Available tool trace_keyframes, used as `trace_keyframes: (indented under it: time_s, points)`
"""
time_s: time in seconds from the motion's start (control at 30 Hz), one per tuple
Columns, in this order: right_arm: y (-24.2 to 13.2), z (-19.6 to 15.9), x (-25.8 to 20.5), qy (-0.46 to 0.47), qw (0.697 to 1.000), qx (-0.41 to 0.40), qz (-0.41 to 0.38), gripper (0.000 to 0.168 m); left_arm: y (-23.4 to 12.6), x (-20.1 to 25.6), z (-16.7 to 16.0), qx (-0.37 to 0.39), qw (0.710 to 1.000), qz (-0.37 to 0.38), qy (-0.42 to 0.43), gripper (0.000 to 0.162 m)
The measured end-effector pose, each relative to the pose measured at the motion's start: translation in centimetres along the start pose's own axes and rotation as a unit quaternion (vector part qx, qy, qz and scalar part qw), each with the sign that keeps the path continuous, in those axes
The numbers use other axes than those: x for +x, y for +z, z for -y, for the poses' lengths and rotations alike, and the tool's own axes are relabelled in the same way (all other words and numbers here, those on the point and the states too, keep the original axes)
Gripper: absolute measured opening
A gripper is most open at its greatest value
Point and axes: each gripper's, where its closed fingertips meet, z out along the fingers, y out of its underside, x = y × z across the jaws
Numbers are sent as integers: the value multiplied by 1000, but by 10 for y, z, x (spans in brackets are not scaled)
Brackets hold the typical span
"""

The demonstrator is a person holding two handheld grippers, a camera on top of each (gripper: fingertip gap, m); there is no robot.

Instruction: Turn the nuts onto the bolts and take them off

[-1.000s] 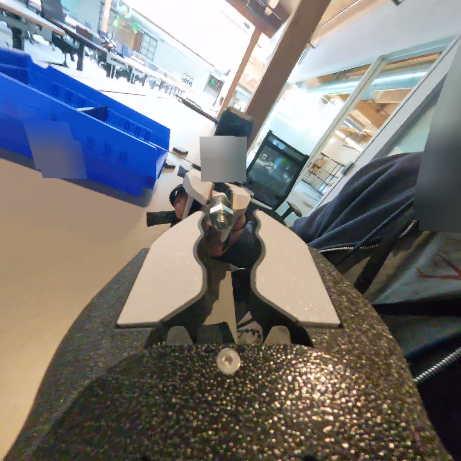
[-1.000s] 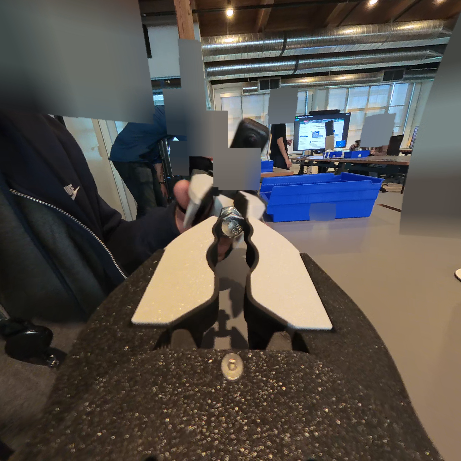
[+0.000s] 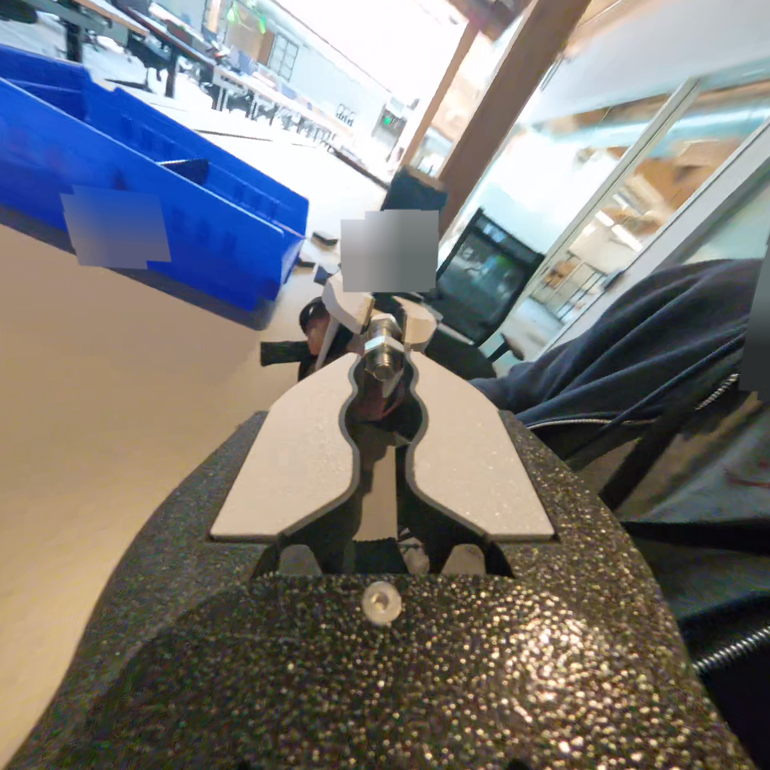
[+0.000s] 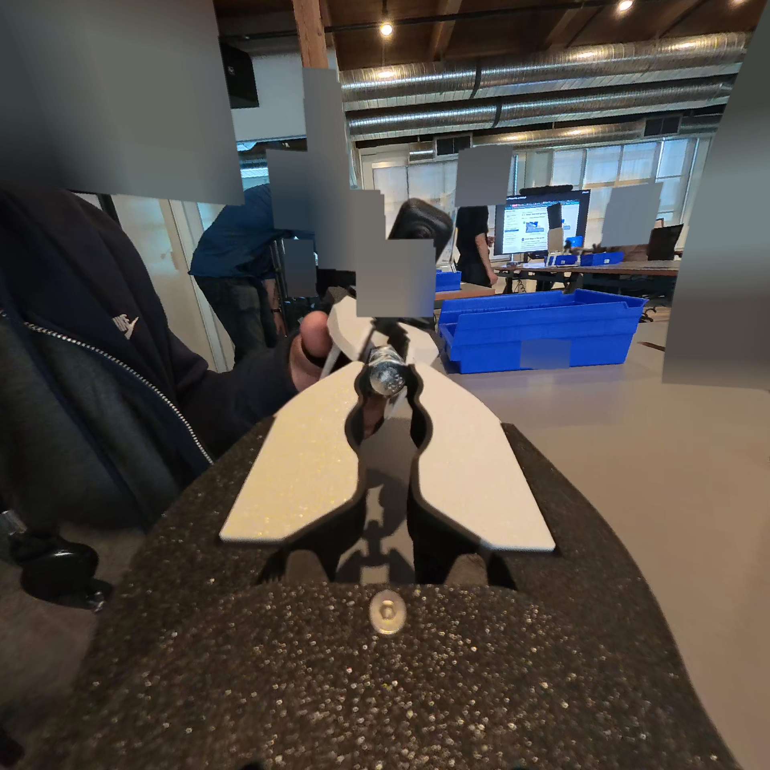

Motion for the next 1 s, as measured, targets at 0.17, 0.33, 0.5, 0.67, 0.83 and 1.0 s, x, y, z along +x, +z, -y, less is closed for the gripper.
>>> trace_keyframes:
  time_s: [0.17, 0.33, 0.5, 0.67, 0.83, 1.0]
  points:
    - [0, 0, 1, 5, 1000, 1, 1, 16, -1, -1, 5, 6, 987, 37, 159, 47]
    - [0, 0, 1, 8, 1000, 3, 3, 16, -3, -2, 9, 1, 886, 135, 444, 39]
    - [1, -1, 0, 9, 1000, 0, 6, 17, -1, -4, 7, -8, 835, 164, 524, 28]
    - [1, -1, 0, 11, 1000, -1, 8, 17, 1, -5, 3, -8, 835, 163, 525, 17]
    - [1, -2, 2, 9, 1000, -4, -1, 16, 1, -8, 2, -29, 910, 142, 388, 17]
    - [1, -2, 2, 7, 1000, -6, -2, 16, 1, -4, 0, -8, 999, 25, 28, 17]
